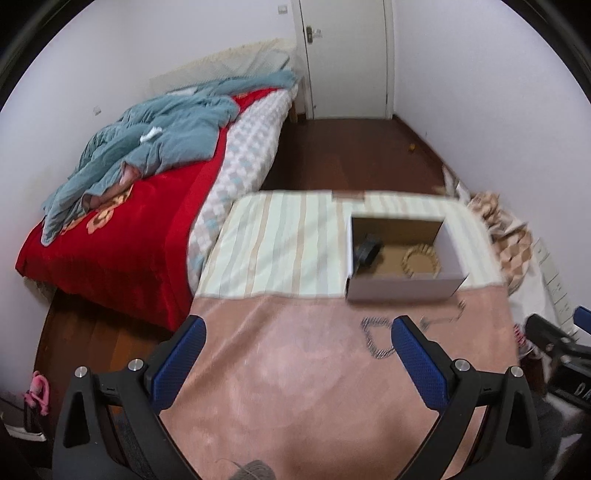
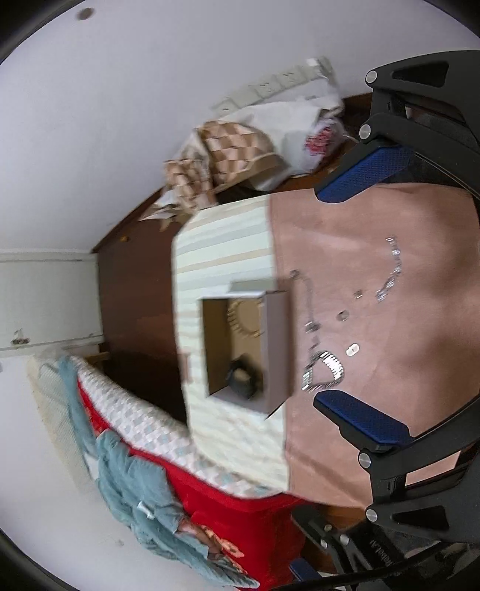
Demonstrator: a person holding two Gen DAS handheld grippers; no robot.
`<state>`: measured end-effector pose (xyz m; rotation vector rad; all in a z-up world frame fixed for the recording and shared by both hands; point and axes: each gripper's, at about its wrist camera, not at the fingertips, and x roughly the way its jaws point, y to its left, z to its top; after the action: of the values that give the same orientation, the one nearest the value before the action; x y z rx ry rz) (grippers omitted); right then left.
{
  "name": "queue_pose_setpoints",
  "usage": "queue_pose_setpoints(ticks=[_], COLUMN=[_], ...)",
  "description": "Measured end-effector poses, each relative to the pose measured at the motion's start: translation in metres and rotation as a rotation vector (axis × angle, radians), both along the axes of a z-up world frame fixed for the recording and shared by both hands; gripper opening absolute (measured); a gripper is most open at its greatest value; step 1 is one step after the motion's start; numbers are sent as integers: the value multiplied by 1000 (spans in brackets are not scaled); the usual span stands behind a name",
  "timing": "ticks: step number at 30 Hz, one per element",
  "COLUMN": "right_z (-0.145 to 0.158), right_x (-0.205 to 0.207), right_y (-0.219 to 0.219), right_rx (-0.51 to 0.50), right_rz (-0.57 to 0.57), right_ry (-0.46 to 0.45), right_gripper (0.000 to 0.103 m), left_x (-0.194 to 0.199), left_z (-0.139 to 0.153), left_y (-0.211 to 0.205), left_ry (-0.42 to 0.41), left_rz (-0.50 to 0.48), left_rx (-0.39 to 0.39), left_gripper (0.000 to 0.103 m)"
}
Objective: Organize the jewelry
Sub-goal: 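Withdraw both tools from the box back over the table, then grasp the silver link bracelet with the left tool while the right tool grasps the thick chain bracelet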
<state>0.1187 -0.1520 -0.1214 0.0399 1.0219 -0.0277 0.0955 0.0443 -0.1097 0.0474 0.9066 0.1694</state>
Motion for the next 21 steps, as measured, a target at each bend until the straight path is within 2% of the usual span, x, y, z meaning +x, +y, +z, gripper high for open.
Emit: queue_pose_setpoints(ticks=[6,10,12,15,18,20,21], right_z=[-91,-140,-154,-163,-170,-180,-180], right_x=[-12,-25,-30,-33,-29,-25,-25], right_y=[-37,-53,-54,-41,-21,-9,-9], right_rx=[45,46,44,4,-58,-108,-94], right_rz=[-67,-99,-86,-10,87,131,141], right_ry=[182,243,239,204,178,199,175], right_gripper=[103,102,102,94,79,71,68], left_x=[-2,-3,-4,-5,-3,0,0], left_z=[-74,-111,-127,-141,-150,-152,-152], left_y=[4,0,-4,-8,-10,-10,-8], left_ry=[147,218,249,274,290,294,294], left_rz=[18,14,3,-10,-14,-12,-9], left_rx=[28,41,44,53,53,52,51], left_gripper=[103,103,103,103,103,103,103])
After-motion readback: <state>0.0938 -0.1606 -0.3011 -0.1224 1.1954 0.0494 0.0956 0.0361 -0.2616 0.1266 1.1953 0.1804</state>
